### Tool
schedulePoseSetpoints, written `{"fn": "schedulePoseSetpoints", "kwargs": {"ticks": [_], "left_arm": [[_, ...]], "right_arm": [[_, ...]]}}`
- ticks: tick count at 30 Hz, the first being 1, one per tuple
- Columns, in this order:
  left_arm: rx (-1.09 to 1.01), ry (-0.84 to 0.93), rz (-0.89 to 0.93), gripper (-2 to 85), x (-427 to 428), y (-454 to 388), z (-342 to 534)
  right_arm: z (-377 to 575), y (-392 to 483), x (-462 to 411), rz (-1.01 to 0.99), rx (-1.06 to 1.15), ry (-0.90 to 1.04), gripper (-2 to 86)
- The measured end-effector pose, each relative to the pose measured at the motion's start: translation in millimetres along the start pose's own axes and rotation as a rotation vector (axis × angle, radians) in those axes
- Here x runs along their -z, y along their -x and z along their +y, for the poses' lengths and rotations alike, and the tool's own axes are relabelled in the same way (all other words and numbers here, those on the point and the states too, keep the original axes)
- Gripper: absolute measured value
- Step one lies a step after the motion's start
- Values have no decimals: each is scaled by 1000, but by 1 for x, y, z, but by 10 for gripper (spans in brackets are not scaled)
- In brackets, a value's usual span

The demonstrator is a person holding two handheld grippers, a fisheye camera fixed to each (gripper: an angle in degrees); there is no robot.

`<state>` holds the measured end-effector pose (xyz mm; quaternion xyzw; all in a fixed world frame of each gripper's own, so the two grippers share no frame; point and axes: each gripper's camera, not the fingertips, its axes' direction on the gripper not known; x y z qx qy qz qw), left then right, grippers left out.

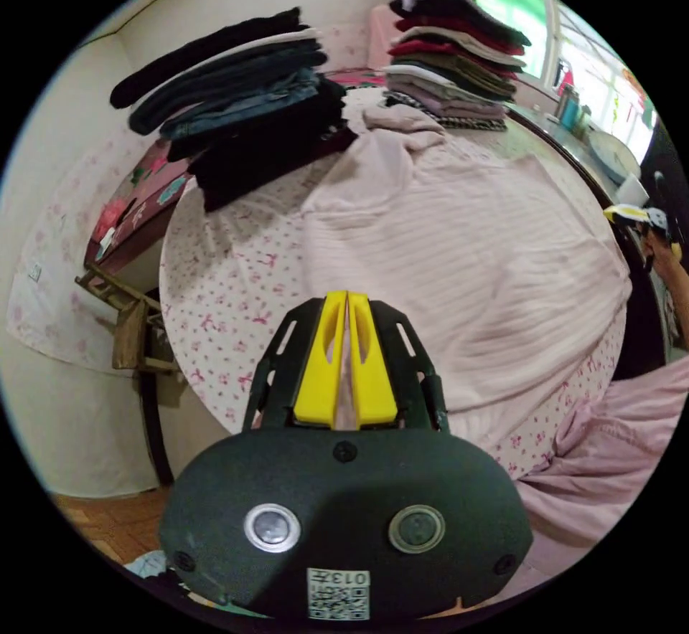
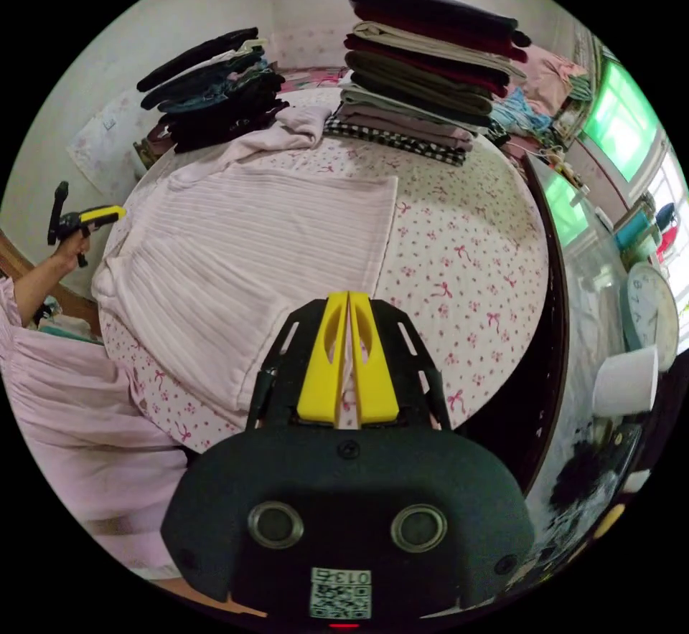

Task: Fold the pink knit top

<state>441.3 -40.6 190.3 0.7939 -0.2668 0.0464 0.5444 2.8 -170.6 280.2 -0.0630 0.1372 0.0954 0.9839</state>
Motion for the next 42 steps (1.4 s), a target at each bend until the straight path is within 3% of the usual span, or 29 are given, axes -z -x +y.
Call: {"fn": "schedulePoseSetpoints", "kwargs": {"ticks": [4, 8, 15, 23, 25, 29, 35, 38, 42], "left_arm": [[26, 28, 88, 38, -33, 46, -56], [-22, 98, 60, 79, -64, 60, -108], [-127, 220, 200, 99, -115, 75, -167], [-175, 301, 305, 83, -146, 76, -184], [-200, 316, 279, 28, -146, 72, -183], [-271, 298, 225, 10, -133, 54, -178], [-322, 62, 97, 4, -54, 32, -149], [-405, -43, -24, 3, -8, 1, -116], [-580, -88, -322, 3, 26, -66, -48]], "right_arm": [[-58, -4, -29, -18, 94, 4, 19], [-137, -7, -63, 34, 196, -41, 80], [-233, -17, -132, -21, 445, 196, 93], [-266, -11, -171, -53, 602, 378, 81], [-273, -9, -176, -82, 593, 410, 67], [-282, 4, -176, -47, 599, 453, 28], [-253, 29, -109, 87, 612, 213, 17], [-215, 49, -69, 168, 618, 87, 15], [-148, 79, -40, 323, 590, 6, 13]]}}
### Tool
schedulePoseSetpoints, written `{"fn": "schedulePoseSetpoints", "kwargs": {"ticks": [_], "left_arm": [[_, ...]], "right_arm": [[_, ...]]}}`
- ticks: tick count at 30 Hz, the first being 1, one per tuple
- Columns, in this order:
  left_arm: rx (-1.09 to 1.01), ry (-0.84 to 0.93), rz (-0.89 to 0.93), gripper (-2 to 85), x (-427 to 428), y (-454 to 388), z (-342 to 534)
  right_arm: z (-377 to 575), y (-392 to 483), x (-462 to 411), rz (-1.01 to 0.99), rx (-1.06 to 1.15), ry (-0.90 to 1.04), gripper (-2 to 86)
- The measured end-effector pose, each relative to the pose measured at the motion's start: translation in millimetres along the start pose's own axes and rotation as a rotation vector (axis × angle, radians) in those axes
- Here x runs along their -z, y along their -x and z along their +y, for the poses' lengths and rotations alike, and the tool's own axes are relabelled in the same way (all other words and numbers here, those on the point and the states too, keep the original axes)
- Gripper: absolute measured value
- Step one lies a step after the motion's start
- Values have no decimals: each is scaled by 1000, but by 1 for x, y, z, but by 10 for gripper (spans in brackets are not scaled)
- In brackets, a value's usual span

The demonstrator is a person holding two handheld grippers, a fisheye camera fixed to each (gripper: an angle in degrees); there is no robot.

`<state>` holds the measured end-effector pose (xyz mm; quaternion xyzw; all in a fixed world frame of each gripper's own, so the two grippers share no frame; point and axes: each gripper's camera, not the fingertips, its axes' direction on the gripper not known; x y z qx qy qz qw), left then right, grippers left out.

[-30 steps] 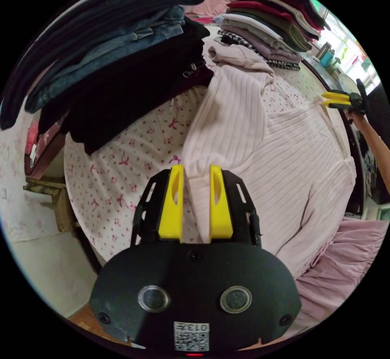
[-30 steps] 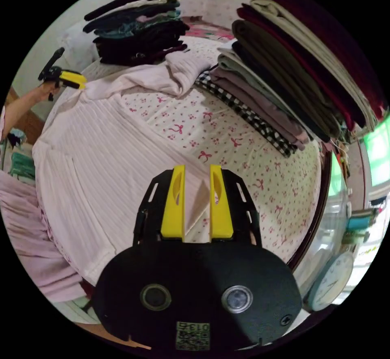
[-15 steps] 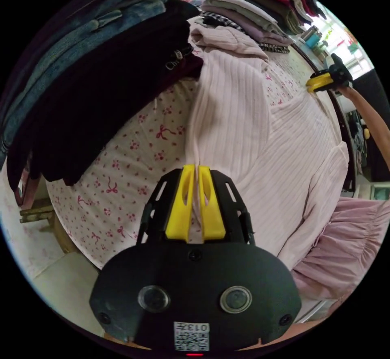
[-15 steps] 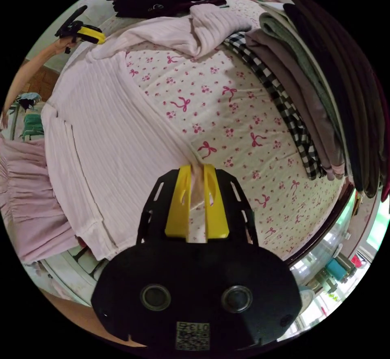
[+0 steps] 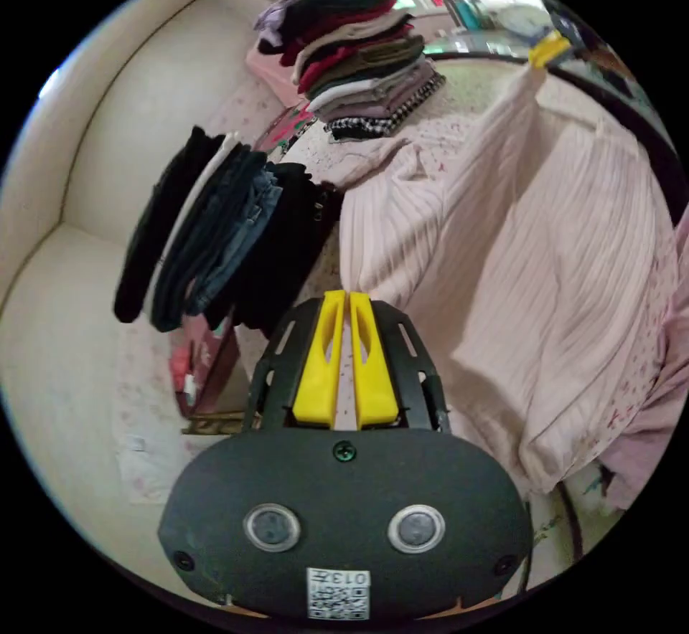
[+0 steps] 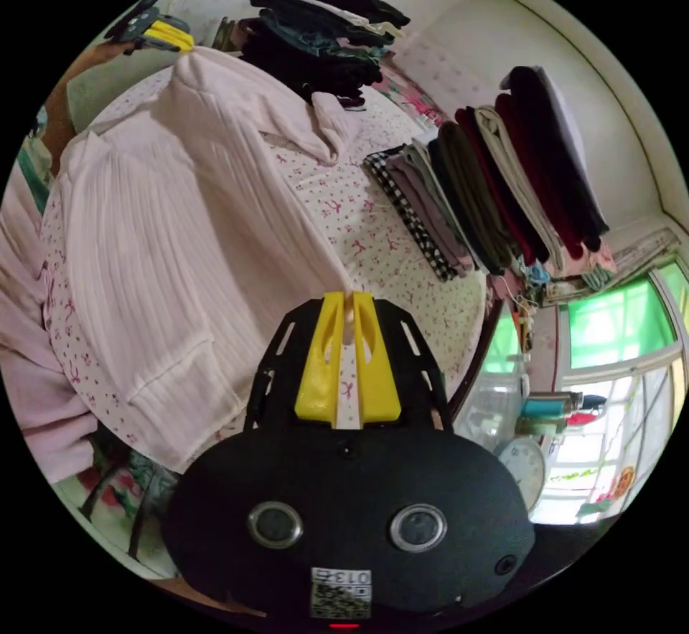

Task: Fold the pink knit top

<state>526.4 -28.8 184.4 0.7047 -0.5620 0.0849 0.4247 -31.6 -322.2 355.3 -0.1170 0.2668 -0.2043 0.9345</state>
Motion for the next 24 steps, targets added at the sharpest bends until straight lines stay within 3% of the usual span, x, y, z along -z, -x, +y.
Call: {"fn": "schedulePoseSetpoints", "kwargs": {"ticks": [3, 7, 11, 16, 20, 24], "left_arm": [[-60, 38, -68, 4, 8, -57, 24], [-65, 114, 12, 3, 0, -110, 40], [-31, 151, -1, 2, -1, -119, 32], [-26, 42, -31, 2, 45, -100, 34], [-42, 117, 120, 3, 16, -118, 52], [-34, 137, 94, 2, 7, -132, 62]], "right_arm": [[26, 35, 6, -1, -87, -5, 11], [40, 76, -11, -3, -128, 93, 8], [40, 87, -23, -49, -197, 144, 6], [29, 75, 14, 37, -183, 66, 6], [35, 86, -16, -74, -158, 151, 8], [33, 84, -22, -99, -187, 167, 14]]}}
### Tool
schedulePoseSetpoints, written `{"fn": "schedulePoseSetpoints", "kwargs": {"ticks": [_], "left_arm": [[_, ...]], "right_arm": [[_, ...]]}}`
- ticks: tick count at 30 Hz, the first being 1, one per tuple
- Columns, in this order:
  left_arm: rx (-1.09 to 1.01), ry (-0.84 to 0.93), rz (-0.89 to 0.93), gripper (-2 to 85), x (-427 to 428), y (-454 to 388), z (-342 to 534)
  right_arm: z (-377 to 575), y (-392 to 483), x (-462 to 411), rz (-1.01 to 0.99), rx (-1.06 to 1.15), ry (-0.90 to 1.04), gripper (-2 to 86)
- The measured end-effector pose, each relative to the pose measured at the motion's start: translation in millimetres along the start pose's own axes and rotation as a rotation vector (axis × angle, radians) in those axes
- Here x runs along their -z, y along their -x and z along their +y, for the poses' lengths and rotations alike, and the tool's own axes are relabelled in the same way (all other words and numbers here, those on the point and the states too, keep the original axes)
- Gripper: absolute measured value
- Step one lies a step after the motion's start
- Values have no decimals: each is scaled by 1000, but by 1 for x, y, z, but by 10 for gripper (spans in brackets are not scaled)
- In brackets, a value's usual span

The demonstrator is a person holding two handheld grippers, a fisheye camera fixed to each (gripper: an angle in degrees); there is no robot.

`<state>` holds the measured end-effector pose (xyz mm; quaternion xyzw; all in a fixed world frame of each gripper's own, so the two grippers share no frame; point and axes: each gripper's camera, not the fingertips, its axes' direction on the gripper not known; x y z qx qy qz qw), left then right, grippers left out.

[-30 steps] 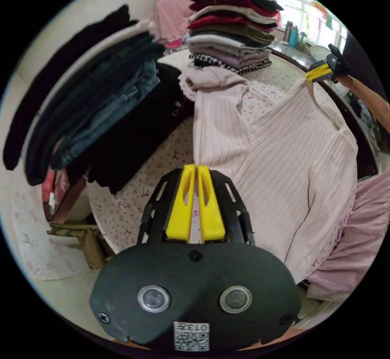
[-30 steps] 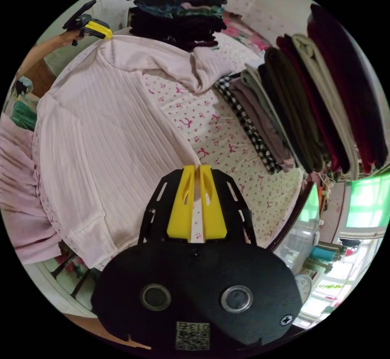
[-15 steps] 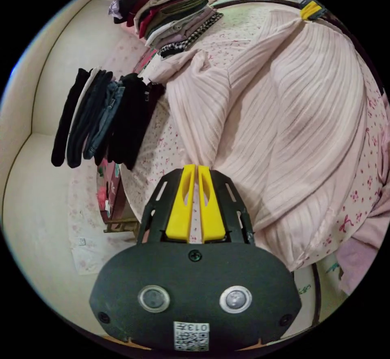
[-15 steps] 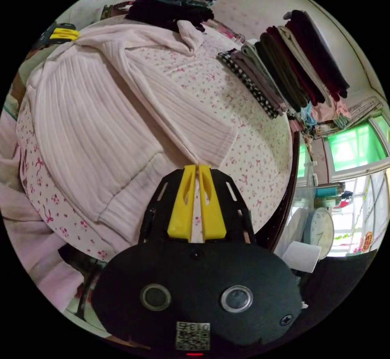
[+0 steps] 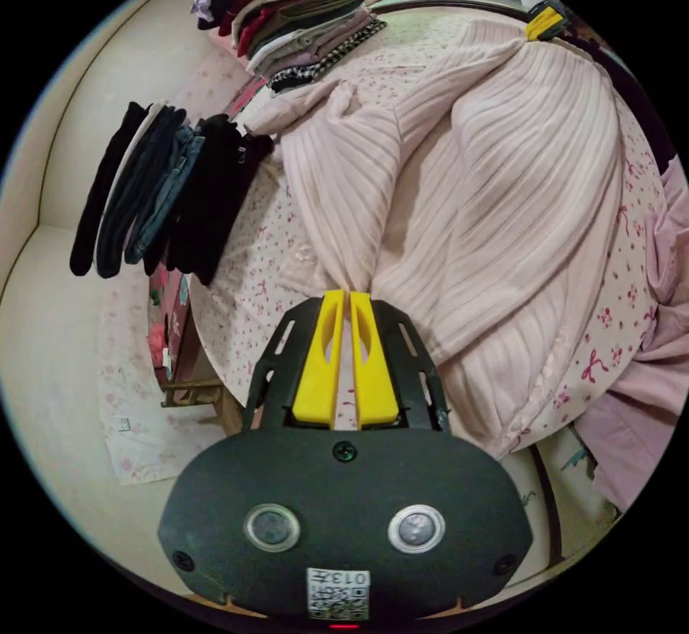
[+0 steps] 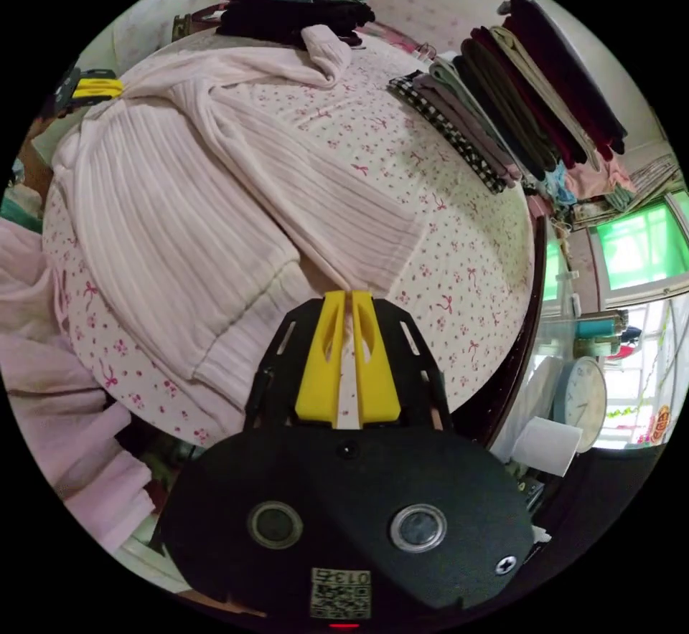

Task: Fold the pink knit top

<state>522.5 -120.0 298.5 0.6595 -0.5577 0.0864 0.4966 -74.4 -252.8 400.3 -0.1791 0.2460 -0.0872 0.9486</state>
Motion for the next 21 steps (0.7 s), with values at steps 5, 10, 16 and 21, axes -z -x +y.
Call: {"fn": "schedulePoseSetpoints", "kwargs": {"ticks": [5, 10, 16, 21], "left_arm": [[52, -3, 25, -1, 23, 18, 21], [381, -71, 121, -2, 27, 78, 47], [359, 63, 186, -2, -21, 80, -4], [348, 128, 222, -3, -43, 77, -2]], "right_arm": [[-5, -43, 42, -106, -96, -54, 28], [-53, -66, 54, -112, -112, -179, 70], [-201, -46, 33, -174, -30, -293, 118], [-327, -27, 9, -199, 44, -267, 133]]}}
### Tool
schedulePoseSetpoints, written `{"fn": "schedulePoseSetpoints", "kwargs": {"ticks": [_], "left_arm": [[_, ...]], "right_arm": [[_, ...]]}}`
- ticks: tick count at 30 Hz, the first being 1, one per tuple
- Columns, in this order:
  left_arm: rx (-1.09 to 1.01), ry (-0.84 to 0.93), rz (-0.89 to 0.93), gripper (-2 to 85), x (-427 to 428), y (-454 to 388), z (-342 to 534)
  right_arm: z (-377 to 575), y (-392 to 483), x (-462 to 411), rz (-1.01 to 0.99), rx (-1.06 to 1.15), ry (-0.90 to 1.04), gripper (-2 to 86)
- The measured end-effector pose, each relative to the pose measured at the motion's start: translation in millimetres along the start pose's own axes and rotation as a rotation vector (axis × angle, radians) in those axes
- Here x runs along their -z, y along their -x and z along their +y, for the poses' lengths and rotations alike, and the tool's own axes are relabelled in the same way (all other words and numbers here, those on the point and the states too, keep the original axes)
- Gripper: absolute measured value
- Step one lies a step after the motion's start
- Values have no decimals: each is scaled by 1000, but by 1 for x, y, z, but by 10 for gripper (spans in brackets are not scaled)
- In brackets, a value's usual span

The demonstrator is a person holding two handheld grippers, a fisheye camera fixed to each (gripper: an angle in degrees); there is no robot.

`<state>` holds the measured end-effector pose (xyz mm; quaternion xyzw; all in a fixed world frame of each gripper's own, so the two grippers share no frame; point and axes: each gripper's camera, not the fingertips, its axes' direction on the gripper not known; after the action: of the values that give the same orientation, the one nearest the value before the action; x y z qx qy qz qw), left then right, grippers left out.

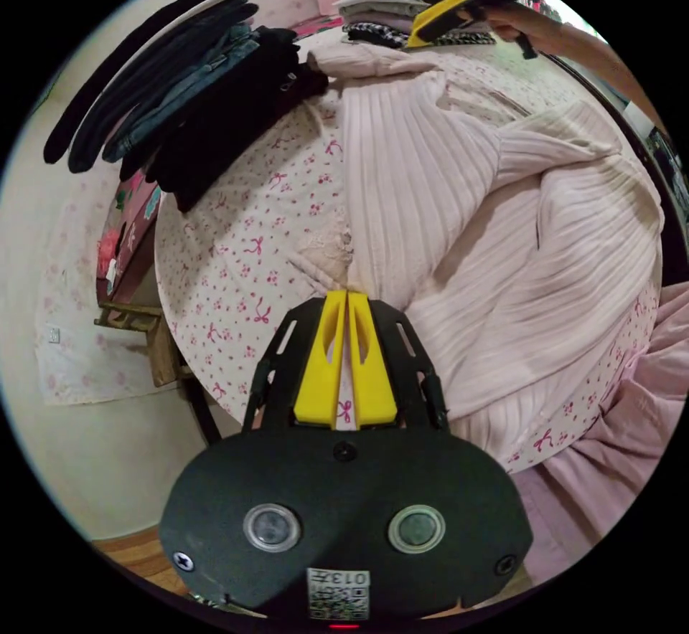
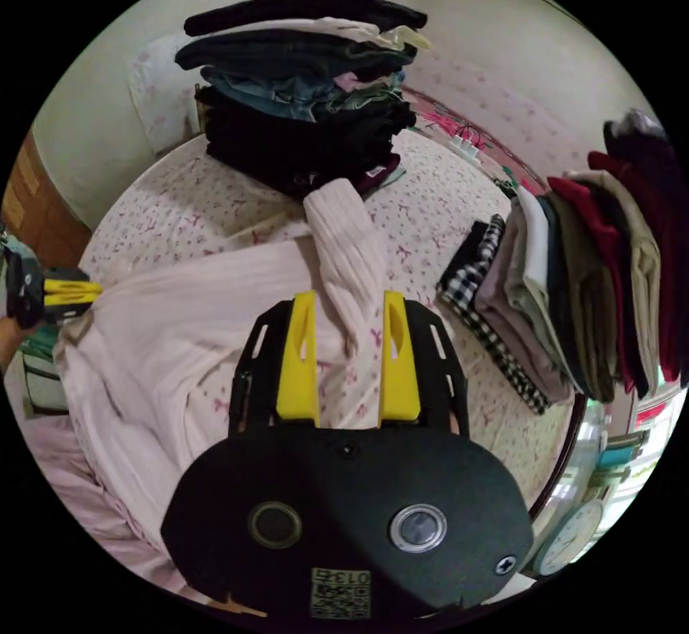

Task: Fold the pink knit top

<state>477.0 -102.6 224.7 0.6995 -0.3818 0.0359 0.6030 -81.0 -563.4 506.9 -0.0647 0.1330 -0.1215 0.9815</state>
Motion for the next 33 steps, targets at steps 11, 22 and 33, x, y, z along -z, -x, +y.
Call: {"fn": "schedulePoseSetpoints", "kwargs": {"ticks": [11, 22, 33], "left_arm": [[11, -11, -16, -4, -1, 13, 2], [16, -67, 57, -4, 10, 43, 15], [127, -219, 139, -3, 75, 71, 18]], "right_arm": [[-47, -56, -26, -205, -150, 59, 38], [66, -17, 270, -966, 339, -643, 32], [197, 179, 256, -1122, 453, -268, 31]]}}
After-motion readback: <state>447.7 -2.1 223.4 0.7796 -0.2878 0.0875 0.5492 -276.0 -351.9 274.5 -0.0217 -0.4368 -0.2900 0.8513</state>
